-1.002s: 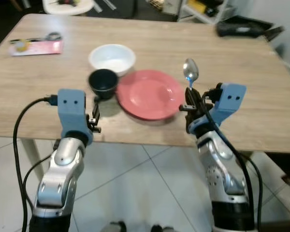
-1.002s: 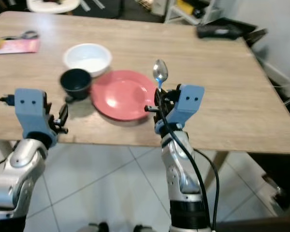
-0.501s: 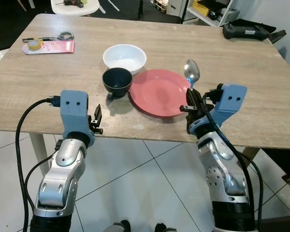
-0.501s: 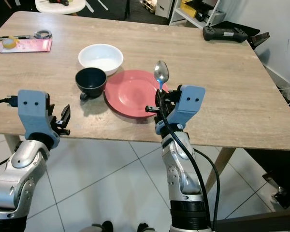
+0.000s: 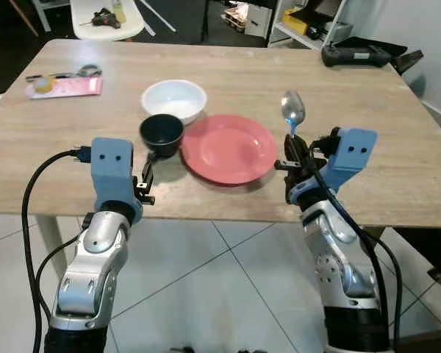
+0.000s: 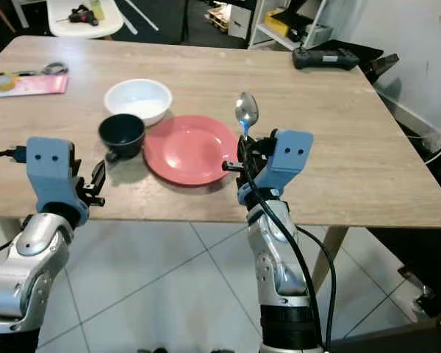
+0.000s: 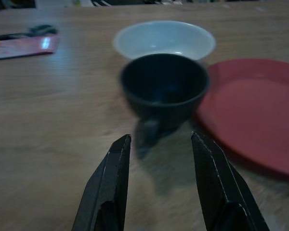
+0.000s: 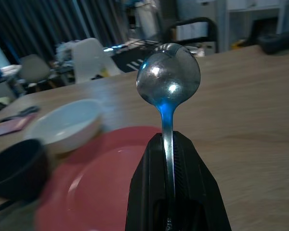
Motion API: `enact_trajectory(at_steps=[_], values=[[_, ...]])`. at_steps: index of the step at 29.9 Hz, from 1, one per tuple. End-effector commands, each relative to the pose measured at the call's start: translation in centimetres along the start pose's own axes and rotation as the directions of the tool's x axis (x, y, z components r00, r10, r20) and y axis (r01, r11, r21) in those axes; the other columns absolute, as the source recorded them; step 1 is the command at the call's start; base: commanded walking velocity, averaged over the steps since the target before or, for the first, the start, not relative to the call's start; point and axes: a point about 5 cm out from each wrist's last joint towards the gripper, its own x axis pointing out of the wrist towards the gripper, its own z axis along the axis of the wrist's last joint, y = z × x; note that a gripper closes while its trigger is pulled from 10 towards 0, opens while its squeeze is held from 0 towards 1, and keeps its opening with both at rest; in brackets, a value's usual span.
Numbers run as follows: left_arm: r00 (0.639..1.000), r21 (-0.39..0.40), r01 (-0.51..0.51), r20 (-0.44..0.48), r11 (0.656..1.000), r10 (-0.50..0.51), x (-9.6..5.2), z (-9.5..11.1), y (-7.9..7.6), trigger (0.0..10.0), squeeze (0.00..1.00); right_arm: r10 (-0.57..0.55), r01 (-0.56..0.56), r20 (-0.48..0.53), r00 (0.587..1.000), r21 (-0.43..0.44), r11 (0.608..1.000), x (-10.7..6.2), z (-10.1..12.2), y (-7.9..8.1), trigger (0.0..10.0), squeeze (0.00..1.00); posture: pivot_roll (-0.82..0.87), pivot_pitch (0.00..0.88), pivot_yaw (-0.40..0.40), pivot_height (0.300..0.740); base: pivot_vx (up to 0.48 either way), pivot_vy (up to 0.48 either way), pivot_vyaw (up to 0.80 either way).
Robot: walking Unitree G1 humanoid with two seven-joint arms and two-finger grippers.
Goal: Setting the table
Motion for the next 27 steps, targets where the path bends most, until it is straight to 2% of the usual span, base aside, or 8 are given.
enact_trajectory(at_steps=[1,3,22,25,26,27], values=[[1.0,0.018,0.0,-0.008,1.0,0.0,-0.1,-0.3,0.1,10.0,0.0,-0.005,0.005,0.008,1.0,0.003,1.0,0.0,0.0,0.0,10.0,0.0,0.06,0.15,0.043,0.74,0.472,0.0,0.0],[1.0,0.016,0.008,-0.005,1.0,-0.008,-0.1,-0.3,0.1,10.0,0.0,-0.007,0.007,0.009,1.0,0.002,1.0,0.0,0.1,0.0,10.0,0.0,0.06,0.15,0.043,0.74,0.369,0.0,0.0],[0.997,0.016,0.067,0.026,0.998,-0.067,-0.3,0.3,-0.9,10.0,0.0,-0.022,0.022,0.01,1.0,-0.006,1.0,0.0,0.1,-0.4,10.0,0.0,0.06,0.152,0.045,0.74,0.0,0.0,0.0],[0.997,0.014,0.072,0.031,0.997,-0.073,-0.3,0.4,-0.9,10.0,0.0,-0.019,0.02,0.017,1.0,-0.025,1.0,0.1,0.2,-0.4,10.0,0.0,0.06,0.152,0.045,0.74,0.0,0.0,0.0],[0.996,0.006,0.086,0.02,0.996,-0.086,-0.5,0.3,-0.8,10.0,0.0,-0.006,0.008,0.023,1.0,-0.102,0.995,0.4,0.7,-0.7,10.0,0.0,0.06,0.156,0.042,0.74,0.0,0.0,0.0],[0.996,0.003,0.091,0.011,0.996,-0.091,-0.6,0.2,-0.8,10.0,0.0,0.0,0.003,0.021,1.0,-0.14,0.99,0.6,0.9,-0.9,10.0,0.0,0.06,0.156,0.042,0.74,0.0,0.0,0.0]])
